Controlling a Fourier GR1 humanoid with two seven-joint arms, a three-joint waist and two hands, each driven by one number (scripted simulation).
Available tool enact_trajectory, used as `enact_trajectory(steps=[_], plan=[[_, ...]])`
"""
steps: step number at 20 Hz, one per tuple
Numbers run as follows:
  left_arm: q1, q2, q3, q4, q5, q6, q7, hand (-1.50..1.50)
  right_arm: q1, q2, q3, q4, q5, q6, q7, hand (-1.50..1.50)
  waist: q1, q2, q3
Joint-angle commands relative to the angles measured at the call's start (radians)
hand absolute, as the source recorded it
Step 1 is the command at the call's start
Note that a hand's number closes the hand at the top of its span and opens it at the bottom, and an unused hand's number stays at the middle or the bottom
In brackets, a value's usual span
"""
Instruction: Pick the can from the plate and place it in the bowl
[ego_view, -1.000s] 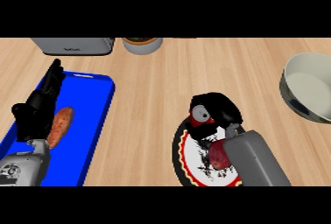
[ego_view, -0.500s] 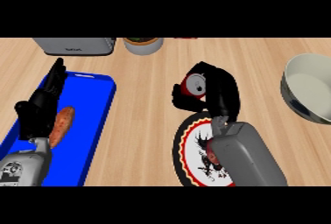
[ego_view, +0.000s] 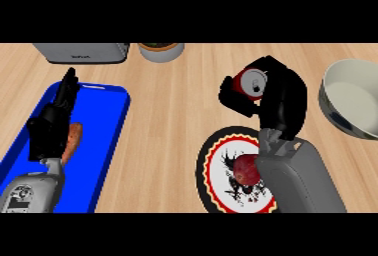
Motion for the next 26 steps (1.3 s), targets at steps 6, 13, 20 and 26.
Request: enact_trajectory(steps=[6,13,20,26], plan=[[0.019,0.023,0.036,-0.041,0.027,-0.043,0.011,0.0,0.082,-0.142,-0.244,0.003,-0.106,-0.133,-0.172,1.5,0.004,0.003,0.001],[-0.044,0.016,0.043,0.005,0.017,-0.042,0.028,0.0,0.073,-0.297,-0.428,0.237,-0.237,-0.225,-0.437,1.5,0.005,0.006,0.001],[-0.042,-0.012,0.014,-0.016,-0.013,-0.021,0.035,0.0,0.062,-0.477,-0.525,0.559,-0.203,-0.272,-0.605,1.5,0.016,0.01,0.002],[-0.032,0.011,0.034,-0.055,0.013,-0.061,0.052,0.0,-0.074,-0.53,-0.583,0.933,-0.198,-0.417,-0.763,1.5,0.028,0.01,0.002]])
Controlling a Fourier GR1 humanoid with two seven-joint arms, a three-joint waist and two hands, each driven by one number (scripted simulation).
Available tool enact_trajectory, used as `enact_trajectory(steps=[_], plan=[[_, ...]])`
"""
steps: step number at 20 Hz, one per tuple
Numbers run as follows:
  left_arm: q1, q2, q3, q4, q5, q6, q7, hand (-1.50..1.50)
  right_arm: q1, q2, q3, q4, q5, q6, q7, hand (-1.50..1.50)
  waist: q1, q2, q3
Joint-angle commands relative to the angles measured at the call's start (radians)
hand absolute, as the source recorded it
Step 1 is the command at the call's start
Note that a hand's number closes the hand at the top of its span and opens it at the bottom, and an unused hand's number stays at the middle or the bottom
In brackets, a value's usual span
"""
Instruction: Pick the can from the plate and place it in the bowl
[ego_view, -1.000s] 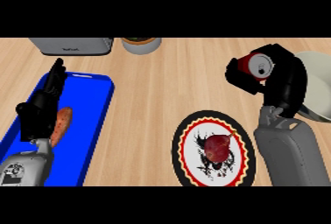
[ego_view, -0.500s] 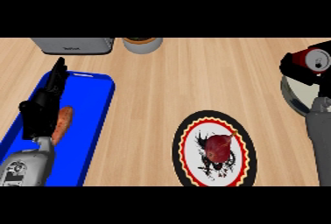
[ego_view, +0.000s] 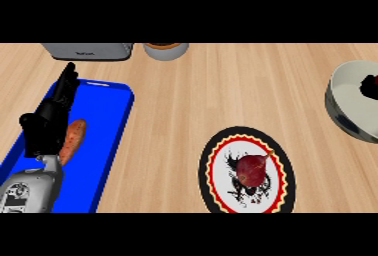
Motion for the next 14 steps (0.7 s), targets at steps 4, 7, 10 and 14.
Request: enact_trajectory(steps=[4,7,10,14], plan=[[0.012,0.011,0.017,0.008,0.019,-0.026,-0.038,0.0,-0.139,-0.071,-0.147,0.362,-0.132,-0.056,-0.173,1.5,0.025,0.009,0.002],[-0.038,-0.014,-0.007,0.032,-0.014,0.001,-0.019,0.0,-0.165,-0.075,-0.176,0.448,-0.193,0.028,-0.252,-1.5,0.019,0.009,0.003],[-0.014,-0.014,-0.008,0.034,-0.013,-0.003,-0.041,0.0,-0.145,-0.064,-0.242,0.475,-0.286,0.058,-0.413,-1.5,0.025,0.015,0.005],[-0.014,-0.005,0.008,0.028,0.013,-0.025,-0.022,0.0,-0.176,-0.077,-0.298,0.518,-0.356,0.104,-0.547,-1.5,0.03,0.014,0.005]])
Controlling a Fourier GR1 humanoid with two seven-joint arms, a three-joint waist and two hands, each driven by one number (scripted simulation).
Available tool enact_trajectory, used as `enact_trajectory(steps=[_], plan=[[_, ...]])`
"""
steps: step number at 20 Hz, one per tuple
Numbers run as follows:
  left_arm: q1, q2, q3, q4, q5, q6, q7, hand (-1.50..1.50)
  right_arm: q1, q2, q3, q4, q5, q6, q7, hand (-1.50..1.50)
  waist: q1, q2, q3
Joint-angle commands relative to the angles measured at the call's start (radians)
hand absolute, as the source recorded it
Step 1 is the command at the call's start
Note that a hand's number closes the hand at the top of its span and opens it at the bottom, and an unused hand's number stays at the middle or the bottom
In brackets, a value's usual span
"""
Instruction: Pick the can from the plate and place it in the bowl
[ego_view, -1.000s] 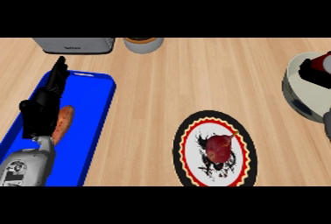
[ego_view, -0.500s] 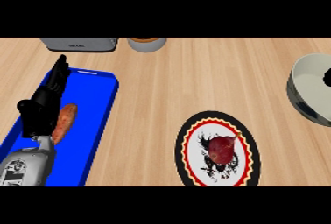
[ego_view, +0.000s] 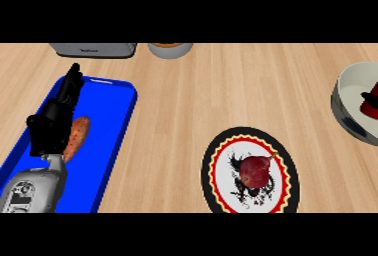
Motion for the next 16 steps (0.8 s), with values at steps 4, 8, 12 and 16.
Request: enact_trajectory(steps=[4,8,12,16], plan=[[-0.058,0.029,0.039,0.032,0.013,-0.016,0.028,0.0,-0.052,-0.035,-0.112,0.088,-0.123,0.013,-0.206,-1.5,-0.004,0.0,-0.001],[-0.019,0.001,0.011,-0.018,0.003,-0.006,0.048,0.0,0.015,-0.077,-0.185,0.11,-0.215,0.096,-0.303,-1.5,-0.02,-0.01,-0.002],[0.001,-0.009,0.017,0.026,-0.015,0.007,0.004,0.0,0.075,-0.097,-0.208,0.081,-0.284,0.206,-0.33,-1.5,-0.041,-0.017,-0.005],[0.08,0.021,0.04,-0.072,0.002,-0.018,0.031,0.0,0.167,-0.121,-0.243,0.018,-0.367,0.326,-0.357,-1.5,-0.047,-0.024,-0.006]])
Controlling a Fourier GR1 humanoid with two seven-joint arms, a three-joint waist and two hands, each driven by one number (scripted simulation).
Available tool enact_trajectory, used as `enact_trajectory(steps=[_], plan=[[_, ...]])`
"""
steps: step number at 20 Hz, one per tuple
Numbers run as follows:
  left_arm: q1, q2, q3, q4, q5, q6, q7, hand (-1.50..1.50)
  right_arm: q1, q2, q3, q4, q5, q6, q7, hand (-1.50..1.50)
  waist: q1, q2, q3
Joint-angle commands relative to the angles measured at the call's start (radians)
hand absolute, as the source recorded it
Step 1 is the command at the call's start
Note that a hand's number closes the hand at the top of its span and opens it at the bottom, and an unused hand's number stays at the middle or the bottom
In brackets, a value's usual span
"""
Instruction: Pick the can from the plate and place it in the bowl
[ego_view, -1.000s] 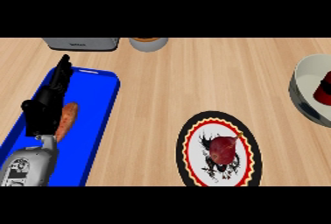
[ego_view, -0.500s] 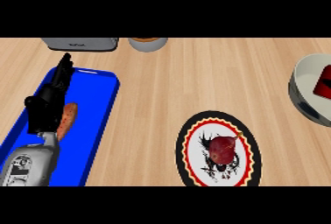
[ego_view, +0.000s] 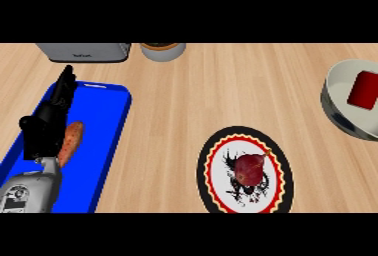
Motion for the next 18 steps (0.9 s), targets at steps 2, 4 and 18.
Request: enact_trajectory(steps=[2,4,18], plan=[[0.004,-0.023,-0.019,0.0,-0.033,0.02,0.021,0.0,0.117,0.021,-0.026,-0.09,-0.104,0.144,-0.064,-1.5,-0.016,-0.006,-0.002],[0.026,-0.011,0.012,0.001,-0.017,0.022,-0.022,0.0,0.187,0.025,-0.059,-0.114,-0.157,0.244,-0.087,-1.5,-0.024,-0.008,-0.002],[0.043,-0.005,0.043,0.002,0.008,-0.031,-0.059,0.0,0.573,0.269,0.014,-0.715,-0.303,0.323,0.024,-1.5,-0.012,-0.004,-0.002]])
